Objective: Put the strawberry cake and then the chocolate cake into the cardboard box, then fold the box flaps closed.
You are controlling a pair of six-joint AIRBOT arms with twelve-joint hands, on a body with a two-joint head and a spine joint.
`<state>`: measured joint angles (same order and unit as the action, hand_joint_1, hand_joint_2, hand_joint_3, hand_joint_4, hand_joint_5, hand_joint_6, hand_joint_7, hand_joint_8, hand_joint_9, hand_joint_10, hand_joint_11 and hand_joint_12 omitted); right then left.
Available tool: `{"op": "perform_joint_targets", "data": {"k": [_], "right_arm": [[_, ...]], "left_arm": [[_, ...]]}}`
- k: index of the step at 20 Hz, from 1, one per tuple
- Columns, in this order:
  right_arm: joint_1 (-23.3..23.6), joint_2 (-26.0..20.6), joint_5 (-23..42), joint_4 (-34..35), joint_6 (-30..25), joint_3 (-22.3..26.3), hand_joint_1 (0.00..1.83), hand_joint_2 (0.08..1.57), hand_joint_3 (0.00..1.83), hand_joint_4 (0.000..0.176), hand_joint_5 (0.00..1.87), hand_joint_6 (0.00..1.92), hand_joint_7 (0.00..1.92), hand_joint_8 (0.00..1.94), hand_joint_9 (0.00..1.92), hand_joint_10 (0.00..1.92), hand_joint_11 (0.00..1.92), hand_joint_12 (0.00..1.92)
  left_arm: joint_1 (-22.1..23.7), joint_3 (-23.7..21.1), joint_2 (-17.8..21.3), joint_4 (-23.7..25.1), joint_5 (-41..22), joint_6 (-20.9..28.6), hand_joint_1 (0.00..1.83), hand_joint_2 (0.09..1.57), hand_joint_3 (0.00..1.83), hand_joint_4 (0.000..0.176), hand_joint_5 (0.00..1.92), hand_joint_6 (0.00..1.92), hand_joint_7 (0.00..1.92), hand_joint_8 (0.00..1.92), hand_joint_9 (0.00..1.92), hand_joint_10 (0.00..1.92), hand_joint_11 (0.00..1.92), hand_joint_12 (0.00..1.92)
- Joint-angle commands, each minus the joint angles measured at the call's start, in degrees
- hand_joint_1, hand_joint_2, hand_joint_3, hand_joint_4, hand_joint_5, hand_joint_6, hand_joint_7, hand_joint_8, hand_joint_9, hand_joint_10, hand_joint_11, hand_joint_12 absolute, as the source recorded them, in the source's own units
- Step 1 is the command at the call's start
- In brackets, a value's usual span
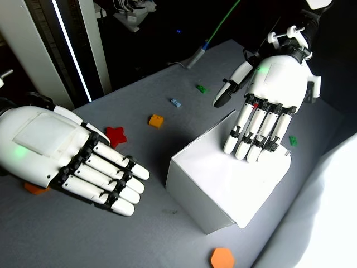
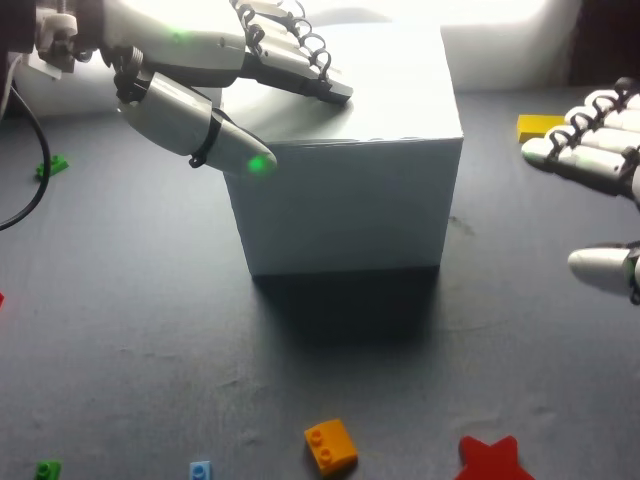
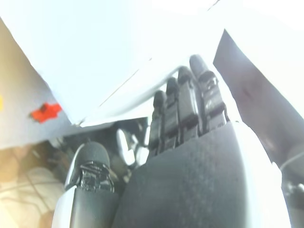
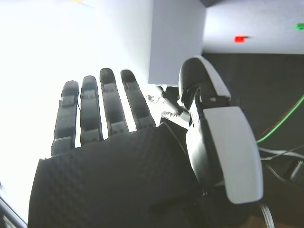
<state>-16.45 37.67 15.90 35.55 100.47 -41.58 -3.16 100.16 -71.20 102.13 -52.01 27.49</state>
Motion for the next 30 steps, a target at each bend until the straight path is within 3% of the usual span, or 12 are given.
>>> {"op": "perform_joint_targets", "data": {"k": [1,6,9,11,12,16,23,26,27,28,29,30], "right_arm": [[0.6,-0.2,3.5,-1.0,-0.4,-0.2,0.0,1.35,0.0,0.0,0.04,0.01,0.08,0.01,0.05,0.02,0.04,0.03],[0.6,1.0,5.6,-15.0,-11.0,-0.6,0.0,1.35,0.0,0.0,0.04,0.0,0.09,0.0,0.05,0.0,0.0,0.25],[0.7,1.1,7.1,-26.5,-21.5,-1.3,0.0,1.35,0.0,0.0,0.03,0.0,0.08,0.0,0.03,0.0,0.0,0.13],[0.5,1.1,7.6,-37.3,-31.4,-2.4,0.0,1.36,0.0,0.0,0.05,0.01,0.09,0.0,0.03,0.01,0.0,0.13],[0.1,1.1,10.9,-48.1,-41.6,-3.6,0.0,1.36,0.0,0.0,0.03,0.0,0.07,0.0,0.02,0.0,0.0,0.1],[-1.0,2.1,24.6,-73.0,-64.3,-7.4,0.0,1.35,0.0,0.0,0.03,0.0,0.09,0.0,0.03,0.01,0.0,0.01],[-2.1,3.6,29.8,-77.0,-65.9,-7.9,0.0,1.3,0.0,0.0,0.09,0.02,0.15,0.02,0.08,0.02,0.03,0.02],[-2.3,3.7,28.9,-77.0,-65.9,-7.9,0.03,1.27,0.0,0.0,0.31,0.04,0.37,0.04,0.29,0.09,0.0,0.65],[-2.3,3.7,28.6,-76.8,-65.9,-7.9,0.1,1.26,0.0,0.0,0.54,0.19,0.64,0.12,0.41,0.51,0.0,1.26],[-2.3,3.7,28.2,-76.1,-65.9,-7.9,0.1,1.26,0.0,0.0,0.54,0.19,0.64,0.12,0.41,0.51,0.0,1.26],[-2.2,3.8,27.7,-75.3,-65.8,-7.9,0.15,1.25,0.0,0.0,0.63,0.41,0.75,0.3,0.42,0.94,0.0,1.66],[-2.2,4.0,26.5,-73.6,-65.6,-7.9,0.23,1.25,0.0,0.0,0.65,0.65,0.7,0.7,0.38,1.27,0.0,1.87]], "left_arm": [[-0.2,-0.1,0.5,0.0,-0.4,0.1,0.02,1.3,0.0,0.0,0.21,0.0,0.23,0.0,0.25,0.0,0.0,0.72],[3.1,-2.0,3.1,1.0,-1.6,1.5,0.02,1.3,0.0,0.0,0.24,0.01,0.26,0.0,0.28,0.01,0.0,0.79],[4.3,-5.0,6.9,1.5,-1.6,3.1,0.0,1.29,0.0,0.0,0.23,0.0,0.26,0.0,0.27,0.0,0.0,0.8],[4.9,-7.3,10.0,1.8,-1.9,3.6,0.0,1.3,0.0,0.0,0.22,0.0,0.24,0.0,0.26,0.0,0.0,0.77],[5.3,-9.2,12.4,2.8,-2.3,4.0,0.0,1.3,0.0,0.0,0.23,0.0,0.26,0.0,0.27,0.0,0.0,0.78],[6.1,-15.2,19.3,5.6,-3.6,6.1,0.0,1.29,0.0,0.0,0.25,0.01,0.27,0.01,0.28,0.01,0.0,0.8],[7.8,-25.4,29.7,12.8,-8.9,10.9,0.06,1.28,0.0,0.006,0.36,0.01,0.39,0.01,0.37,0.01,0.0,1.01],[9.0,-30.5,33.2,13.4,-9.6,11.7,0.07,1.27,0.0,0.024,0.46,0.01,0.58,0.02,0.53,0.03,0.03,1.25],[9.2,-32.6,34.1,13.6,-9.8,11.9,0.17,1.27,0.0,0.0,0.63,0.04,0.77,0.07,0.73,0.13,0.12,1.41],[9.2,-34.2,34.9,13.9,-10.0,12.2,0.17,1.27,0.0,0.0,0.63,0.04,0.77,0.07,0.73,0.13,0.12,1.41],[9.2,-35.5,35.6,14.0,-10.1,12.3,0.23,1.27,0.0,0.0,0.73,0.06,0.81,0.22,0.63,0.63,0.17,1.52],[9.0,-37.2,36.4,14.1,-10.3,12.6,0.23,1.28,0.0,0.0,0.78,0.09,0.73,0.56,0.55,1.01,0.19,1.62]]}}
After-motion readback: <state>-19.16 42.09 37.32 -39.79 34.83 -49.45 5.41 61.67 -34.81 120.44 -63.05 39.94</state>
